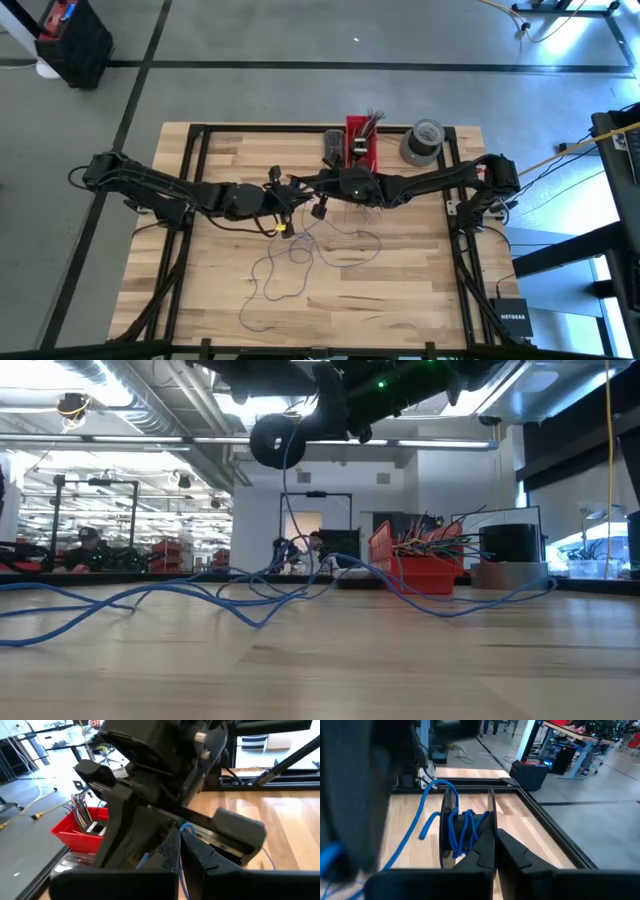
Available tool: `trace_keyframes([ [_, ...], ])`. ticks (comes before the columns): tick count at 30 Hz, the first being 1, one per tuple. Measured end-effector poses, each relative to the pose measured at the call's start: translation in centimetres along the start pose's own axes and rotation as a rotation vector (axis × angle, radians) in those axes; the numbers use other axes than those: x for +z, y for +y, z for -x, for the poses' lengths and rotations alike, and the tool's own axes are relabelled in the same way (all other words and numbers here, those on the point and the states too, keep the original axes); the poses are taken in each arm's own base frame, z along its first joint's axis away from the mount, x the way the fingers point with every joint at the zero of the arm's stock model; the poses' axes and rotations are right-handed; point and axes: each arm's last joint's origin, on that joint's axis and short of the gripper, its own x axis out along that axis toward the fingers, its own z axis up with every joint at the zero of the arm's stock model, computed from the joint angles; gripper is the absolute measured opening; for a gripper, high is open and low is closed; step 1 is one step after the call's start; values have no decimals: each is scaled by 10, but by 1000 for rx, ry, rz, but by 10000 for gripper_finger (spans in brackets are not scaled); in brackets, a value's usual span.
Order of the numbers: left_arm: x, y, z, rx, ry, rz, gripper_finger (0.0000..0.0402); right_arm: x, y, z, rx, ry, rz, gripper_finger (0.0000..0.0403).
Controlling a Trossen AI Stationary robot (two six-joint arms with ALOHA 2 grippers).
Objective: Coil cords
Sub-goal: Coil the blue wire into the black spool
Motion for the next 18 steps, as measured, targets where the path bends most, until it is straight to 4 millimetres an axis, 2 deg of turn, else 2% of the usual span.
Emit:
trace_keyframes([
  [8,18,10,25,116,-77,3,0,-13,10,2,61,110,122,8],
  [13,23,10,20,89,-141,34,0,-14,11,-3,57,84,113,8],
  [18,18,3,6,-26,-145,62,0,-16,13,-9,51,48,98,8],
])
